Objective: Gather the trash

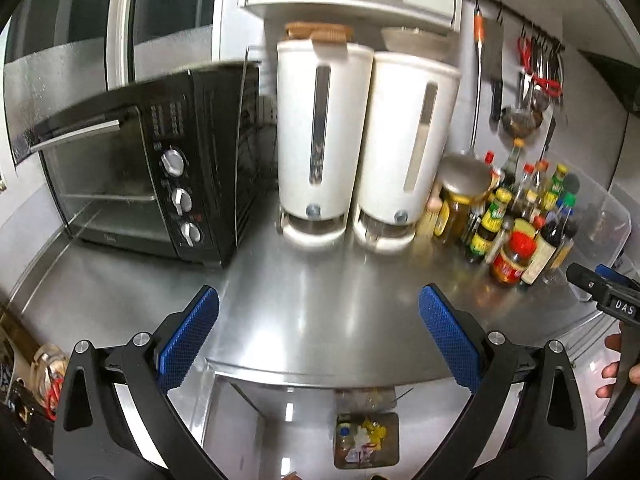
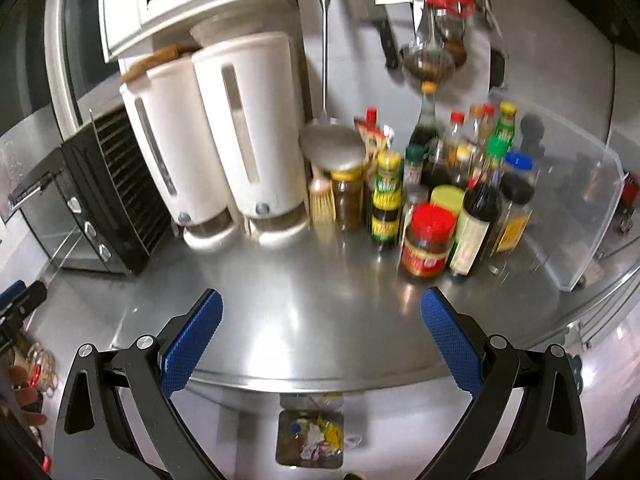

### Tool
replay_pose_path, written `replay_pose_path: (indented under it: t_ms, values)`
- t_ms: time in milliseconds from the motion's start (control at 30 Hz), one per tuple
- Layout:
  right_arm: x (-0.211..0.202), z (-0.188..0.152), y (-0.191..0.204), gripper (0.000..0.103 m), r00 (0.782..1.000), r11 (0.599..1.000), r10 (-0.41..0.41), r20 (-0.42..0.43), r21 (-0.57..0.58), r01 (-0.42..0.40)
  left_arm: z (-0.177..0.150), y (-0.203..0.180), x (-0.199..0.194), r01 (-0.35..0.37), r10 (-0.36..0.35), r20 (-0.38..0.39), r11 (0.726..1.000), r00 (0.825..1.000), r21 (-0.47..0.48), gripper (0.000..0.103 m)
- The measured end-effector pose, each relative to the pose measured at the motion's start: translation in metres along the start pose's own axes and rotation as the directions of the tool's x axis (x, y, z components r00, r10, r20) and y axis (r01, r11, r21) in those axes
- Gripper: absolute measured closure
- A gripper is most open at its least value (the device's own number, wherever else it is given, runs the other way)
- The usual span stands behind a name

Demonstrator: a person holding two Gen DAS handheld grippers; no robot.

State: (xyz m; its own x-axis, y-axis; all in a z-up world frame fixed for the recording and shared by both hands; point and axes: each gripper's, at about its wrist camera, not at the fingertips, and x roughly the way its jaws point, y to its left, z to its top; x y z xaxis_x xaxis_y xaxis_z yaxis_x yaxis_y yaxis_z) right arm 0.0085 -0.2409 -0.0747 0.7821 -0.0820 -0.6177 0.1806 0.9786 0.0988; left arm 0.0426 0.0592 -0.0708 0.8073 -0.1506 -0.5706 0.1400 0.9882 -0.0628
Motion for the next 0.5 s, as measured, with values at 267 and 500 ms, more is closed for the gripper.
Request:
replay_pose_path:
  t_ms: [267,500]
  values:
    - [-0.034,0.017,0.003,0.003,0.996,0.999,-0.038,0.076,0.011,0.037,0.015,-0.001,-0.027,-0.005,0.004,0.045,1.0,0.999,0.017,0.008]
    - [-0.044,0.021,0.003,0.003,0.994,0.999,-0.036,0.103,0.009,0.035,0.023,-0.005,-0.04,0.0,-0.002,0.077,1.0,0.997,0.022,0.008]
